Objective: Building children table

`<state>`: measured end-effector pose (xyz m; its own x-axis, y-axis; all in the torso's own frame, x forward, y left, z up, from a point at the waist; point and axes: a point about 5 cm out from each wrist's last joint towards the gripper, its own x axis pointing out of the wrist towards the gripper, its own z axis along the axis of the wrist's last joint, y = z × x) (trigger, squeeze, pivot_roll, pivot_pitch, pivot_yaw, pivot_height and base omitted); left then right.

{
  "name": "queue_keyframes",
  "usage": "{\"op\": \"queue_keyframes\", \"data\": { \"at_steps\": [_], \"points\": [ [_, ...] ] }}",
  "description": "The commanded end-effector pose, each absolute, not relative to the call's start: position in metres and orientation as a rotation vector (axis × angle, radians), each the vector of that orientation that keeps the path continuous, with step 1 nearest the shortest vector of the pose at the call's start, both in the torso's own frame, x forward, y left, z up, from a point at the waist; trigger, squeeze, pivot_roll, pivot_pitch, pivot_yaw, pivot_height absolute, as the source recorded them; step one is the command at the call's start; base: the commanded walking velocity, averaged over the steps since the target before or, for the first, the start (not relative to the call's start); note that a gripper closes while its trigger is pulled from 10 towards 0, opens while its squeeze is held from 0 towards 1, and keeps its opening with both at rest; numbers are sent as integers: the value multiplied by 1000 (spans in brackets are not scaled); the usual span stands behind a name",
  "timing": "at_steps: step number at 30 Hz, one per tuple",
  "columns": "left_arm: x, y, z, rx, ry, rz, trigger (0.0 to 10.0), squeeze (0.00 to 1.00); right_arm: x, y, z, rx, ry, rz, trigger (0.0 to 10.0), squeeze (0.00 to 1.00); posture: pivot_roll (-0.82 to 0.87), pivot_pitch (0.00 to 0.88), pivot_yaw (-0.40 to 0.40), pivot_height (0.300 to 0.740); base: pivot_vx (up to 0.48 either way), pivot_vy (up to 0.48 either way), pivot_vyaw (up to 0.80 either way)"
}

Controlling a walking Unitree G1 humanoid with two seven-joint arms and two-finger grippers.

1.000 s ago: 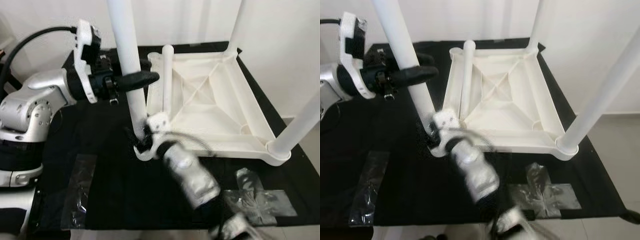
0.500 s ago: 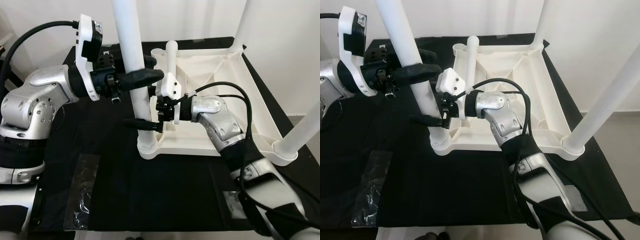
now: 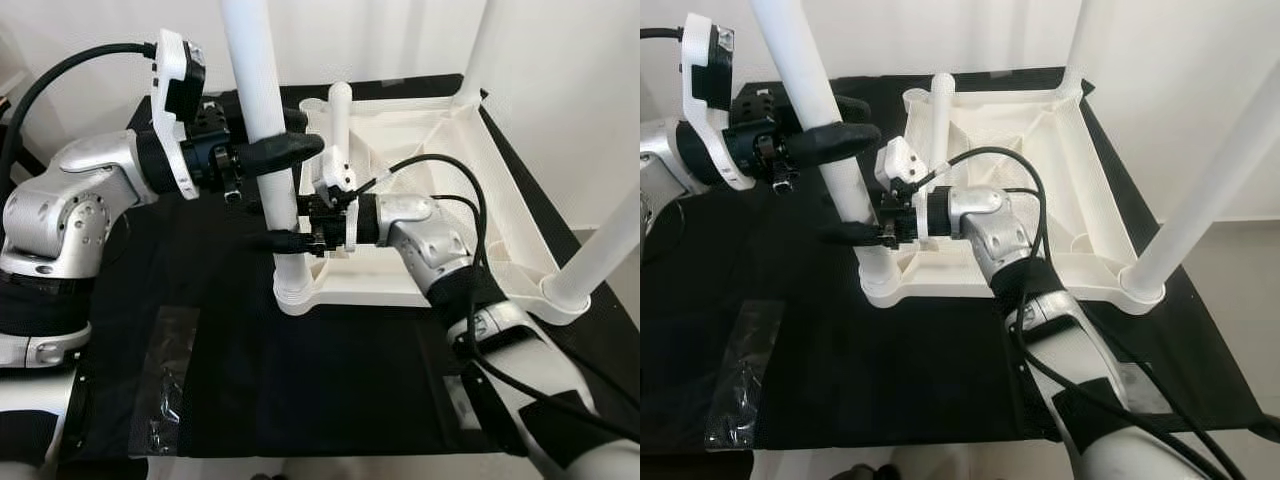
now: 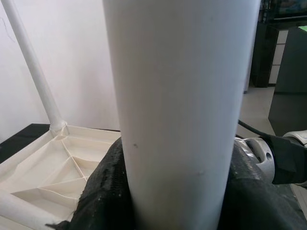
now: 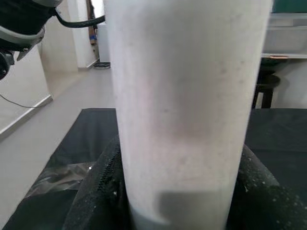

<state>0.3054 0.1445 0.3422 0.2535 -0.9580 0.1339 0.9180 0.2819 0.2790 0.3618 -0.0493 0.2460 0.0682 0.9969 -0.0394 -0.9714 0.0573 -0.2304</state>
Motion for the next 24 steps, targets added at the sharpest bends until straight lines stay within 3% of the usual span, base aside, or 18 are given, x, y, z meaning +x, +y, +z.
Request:
{"op": "queue_keyframes", "data": {
  "at_steps": [1, 8, 9, 10, 11, 15, 23, 24],
  "points": [
    [304, 131, 326, 154, -207, -1373, 10000, 1000, 368, -56, 258, -188, -201, 1421, 0, 0, 10, 129, 71, 740, 0, 0, 0],
    [308, 135, 325, 151, -203, -1311, 10000, 1000, 370, -60, 244, -204, -189, 1327, 0, 0, 1, 127, 63, 740, 0, 0, 0],
    [310, 139, 326, 141, -215, -1267, 10000, 1000, 371, -60, 233, -186, -158, 1227, 0, 0, 3, 130, 52, 740, 0, 0, 0],
    [311, 148, 325, 123, -215, -1209, 10000, 0, 349, -42, 191, -98, -59, 999, 0, 0, 17, 134, 29, 740, 0, 0, 0],
    [311, 154, 325, 109, -213, -1172, 10000, 0, 328, -36, 169, -37, 6, 813, 0, 0, 17, 134, 29, 740, 0, 0, 0],
    [314, 162, 322, 82, -206, -1117, 10000, 0, 297, -21, 150, -16, 40, 635, 0, 0, 2, 135, 55, 740, 0, 0, 0],
    [321, 155, 323, 66, -214, -1100, 10000, 0, 313, -13, 162, -36, -22, 651, 0, 0, 1, 125, 48, 740, 0, 0, 0],
    [321, 155, 323, 64, -218, -1099, 0, 0, 313, -12, 163, -36, -27, 660, 0, 0, -2, 124, 49, 740, 0, 0, 0]
  ]
}}
